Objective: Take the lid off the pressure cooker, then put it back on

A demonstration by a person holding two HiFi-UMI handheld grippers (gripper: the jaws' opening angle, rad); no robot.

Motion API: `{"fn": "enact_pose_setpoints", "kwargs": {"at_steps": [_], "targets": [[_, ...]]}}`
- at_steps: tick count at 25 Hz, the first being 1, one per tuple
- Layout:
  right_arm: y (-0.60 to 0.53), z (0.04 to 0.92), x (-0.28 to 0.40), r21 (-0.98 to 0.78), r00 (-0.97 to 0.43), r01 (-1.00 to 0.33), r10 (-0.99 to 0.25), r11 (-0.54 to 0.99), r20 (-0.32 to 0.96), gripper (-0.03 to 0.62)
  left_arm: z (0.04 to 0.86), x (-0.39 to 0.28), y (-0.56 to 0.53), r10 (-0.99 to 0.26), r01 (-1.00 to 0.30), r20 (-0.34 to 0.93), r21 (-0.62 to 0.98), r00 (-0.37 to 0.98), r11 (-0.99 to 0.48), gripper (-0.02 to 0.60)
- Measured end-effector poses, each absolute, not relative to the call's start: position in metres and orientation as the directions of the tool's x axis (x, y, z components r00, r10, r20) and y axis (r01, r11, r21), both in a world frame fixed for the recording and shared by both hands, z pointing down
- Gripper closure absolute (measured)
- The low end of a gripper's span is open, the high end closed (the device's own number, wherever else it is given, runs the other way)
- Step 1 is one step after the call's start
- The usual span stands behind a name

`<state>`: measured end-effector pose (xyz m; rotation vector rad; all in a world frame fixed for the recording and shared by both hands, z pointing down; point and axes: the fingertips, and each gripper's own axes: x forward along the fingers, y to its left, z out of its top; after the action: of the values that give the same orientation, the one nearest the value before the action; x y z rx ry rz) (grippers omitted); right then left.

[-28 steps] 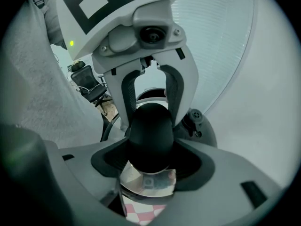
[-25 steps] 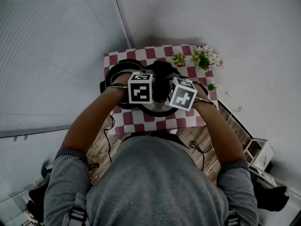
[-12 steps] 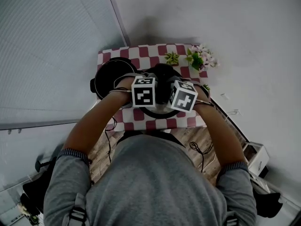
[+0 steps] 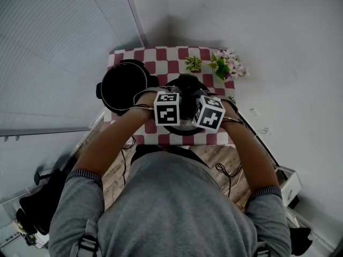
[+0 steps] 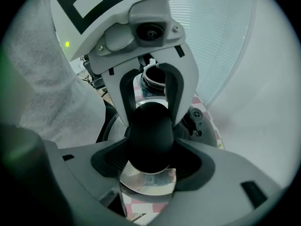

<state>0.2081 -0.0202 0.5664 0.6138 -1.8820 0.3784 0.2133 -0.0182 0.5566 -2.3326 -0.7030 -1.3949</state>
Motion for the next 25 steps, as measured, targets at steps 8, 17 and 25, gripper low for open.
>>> {"fn": "enact_pose_setpoints", "kwargs": {"at_steps": [8,17,25], "targets": [[-0.008,0.610,0.213,0.014,-0.301,-0.547,-0.212,0.837,0.930,0.303,0.599,0.217,-0.006,0.233,0.534,0.892,-0.012,0.388,-0.845,0.282],[-0.005,0.666,0.213,-0.024,-0.315,-0.536,-0.175,0.844,0.933,0.303,0.654,0.217,-0.005,0.239,0.519,0.903,0.021,0.357,-0.855,0.282],[-0.007,0.710,0.215,-0.061,-0.323,-0.538,-0.139,0.841,0.936,0.303,0.703,0.221,-0.007,0.255,0.516,0.906,0.048,0.338,-0.855,0.282]]}}
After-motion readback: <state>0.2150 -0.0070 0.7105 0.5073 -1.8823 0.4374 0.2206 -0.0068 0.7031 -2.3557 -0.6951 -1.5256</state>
